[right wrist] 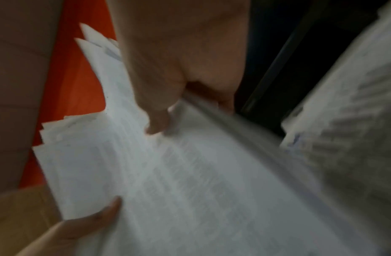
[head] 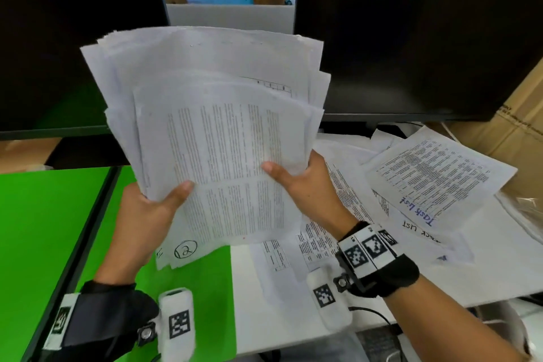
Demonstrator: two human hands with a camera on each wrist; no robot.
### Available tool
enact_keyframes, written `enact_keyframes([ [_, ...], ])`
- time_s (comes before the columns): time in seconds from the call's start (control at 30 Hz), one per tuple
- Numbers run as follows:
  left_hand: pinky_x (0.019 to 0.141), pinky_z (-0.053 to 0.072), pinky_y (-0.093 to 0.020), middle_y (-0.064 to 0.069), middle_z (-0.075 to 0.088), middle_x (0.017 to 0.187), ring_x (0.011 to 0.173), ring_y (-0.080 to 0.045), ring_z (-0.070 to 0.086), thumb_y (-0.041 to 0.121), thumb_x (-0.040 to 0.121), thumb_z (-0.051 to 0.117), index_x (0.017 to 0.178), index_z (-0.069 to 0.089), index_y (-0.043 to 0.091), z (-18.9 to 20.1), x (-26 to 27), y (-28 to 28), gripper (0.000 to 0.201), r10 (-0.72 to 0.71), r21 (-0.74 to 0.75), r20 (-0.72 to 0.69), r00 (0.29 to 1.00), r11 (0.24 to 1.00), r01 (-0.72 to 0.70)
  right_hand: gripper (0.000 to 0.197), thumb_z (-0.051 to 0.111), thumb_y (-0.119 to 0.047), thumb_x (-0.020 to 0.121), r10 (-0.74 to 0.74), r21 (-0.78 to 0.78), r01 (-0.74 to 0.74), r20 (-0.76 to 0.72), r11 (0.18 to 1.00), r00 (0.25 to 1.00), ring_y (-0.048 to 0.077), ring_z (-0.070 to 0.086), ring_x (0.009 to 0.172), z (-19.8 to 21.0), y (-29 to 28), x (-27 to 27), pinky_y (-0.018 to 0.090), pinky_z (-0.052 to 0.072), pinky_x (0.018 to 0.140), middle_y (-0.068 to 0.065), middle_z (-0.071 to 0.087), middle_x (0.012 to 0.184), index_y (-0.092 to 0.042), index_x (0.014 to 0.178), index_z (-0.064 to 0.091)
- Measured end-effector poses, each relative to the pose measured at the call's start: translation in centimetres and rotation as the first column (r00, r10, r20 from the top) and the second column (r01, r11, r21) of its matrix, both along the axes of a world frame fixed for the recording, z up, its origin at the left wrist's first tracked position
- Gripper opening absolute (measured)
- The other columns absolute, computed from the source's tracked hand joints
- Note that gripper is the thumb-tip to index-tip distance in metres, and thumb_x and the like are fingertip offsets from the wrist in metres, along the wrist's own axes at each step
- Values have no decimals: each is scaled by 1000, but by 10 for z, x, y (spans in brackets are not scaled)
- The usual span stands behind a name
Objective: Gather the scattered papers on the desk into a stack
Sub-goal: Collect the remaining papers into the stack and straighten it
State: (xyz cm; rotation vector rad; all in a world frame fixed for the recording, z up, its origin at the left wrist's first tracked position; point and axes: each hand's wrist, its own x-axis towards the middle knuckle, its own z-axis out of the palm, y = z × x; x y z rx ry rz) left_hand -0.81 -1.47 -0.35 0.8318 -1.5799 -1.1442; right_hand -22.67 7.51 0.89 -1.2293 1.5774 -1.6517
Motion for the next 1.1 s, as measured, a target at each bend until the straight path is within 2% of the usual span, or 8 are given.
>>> enact_keyframes([
  [0.1, 60, 47, -4, 37, 65, 70, 72, 17, 63, 5, 86, 69, 87, 64, 33, 0, 0, -5, 28, 89, -22, 12, 996, 996, -89, 56, 70, -48, 78, 64, 200, 2, -324, 980, 944, 4, 63, 100, 6, 7, -28, 20, 55, 80, -9, 64, 113, -18, 124, 55],
  [0.17, 62, 48, -8, 30, 68, 72, 76, 9, 65, 7, 87, 70, 91, 68, 24, 1, 5, -8, 17, 151, -54, 4, 988, 987, -151, 65, 58, -67, 76, 0, 361, 233, -541, 903, 841, 13, 58, 101, -5, 15, -62, 30, 53, 83, -2, 58, 114, -19, 120, 53],
  [0.27, 64, 47, -8, 32, 67, 73, 75, 12, 63, 9, 88, 69, 103, 66, 18, 7, 8, -7, 17, 202, -68, -23, 979, 977, -204, 83, 51, -71, 80, 66, 579, 590, -743, 563, 666, 37, 44, 123, -33, 31, -108, 47, 45, 96, 21, 41, 135, -8, 133, 41],
  [0.37, 61, 45, -2, 41, 63, 70, 70, 19, 61, 7, 89, 68, 89, 64, 28, 13, 5, -6, 21, 197, -57, -44, 979, 978, -199, 108, 58, -76, 71, 202, 698, 609, -704, 376, 681, 43, 33, 130, -50, 40, -121, 48, 37, 104, 29, 31, 141, 0, 142, 26],
  [0.53, 67, 49, -8, 39, 65, 75, 74, 16, 63, 8, 88, 69, 88, 63, 33, 8, -5, -5, 25, 191, -29, -67, 979, 981, -193, 103, 68, -65, 72, 178, 738, 558, -650, 379, 739, 31, 43, 125, -52, 35, -129, 35, 43, 101, 19, 42, 135, 6, 136, 31],
  [0.67, 70, 51, -9, 37, 68, 80, 79, 12, 65, 7, 87, 70, 96, 66, 28, 4, -9, -6, 23, 186, 0, -71, 980, 983, -186, 52, 80, -35, 75, 35, 715, 555, -626, 425, 779, 23, 57, 91, -50, 35, -145, 22, 44, 72, 11, 58, 103, 2, 101, 57],
  [0.9, 81, 52, -27, 21, 70, 88, 82, 5, 64, 9, 88, 69, 105, 66, 20, 8, -3, -4, 20, 219, 30, -95, 971, 976, -217, 34, 81, -12, 73, -149, 514, 680, -731, 523, 666, 31, 63, 94, -35, 55, -167, 27, 47, 72, 16, 66, 100, 5, 98, 65],
  [1.1, 58, 48, -2, 38, 63, 65, 61, 15, 61, 12, 91, 66, 85, 60, 27, 17, 2, 3, 17, 222, 52, -89, 971, 975, -218, 8, 62, -1, 84, -176, 439, 735, -786, 516, 593, 32, 63, 88, -14, 75, -193, 25, 42, 69, 16, 63, 85, 3, 89, 66],
])
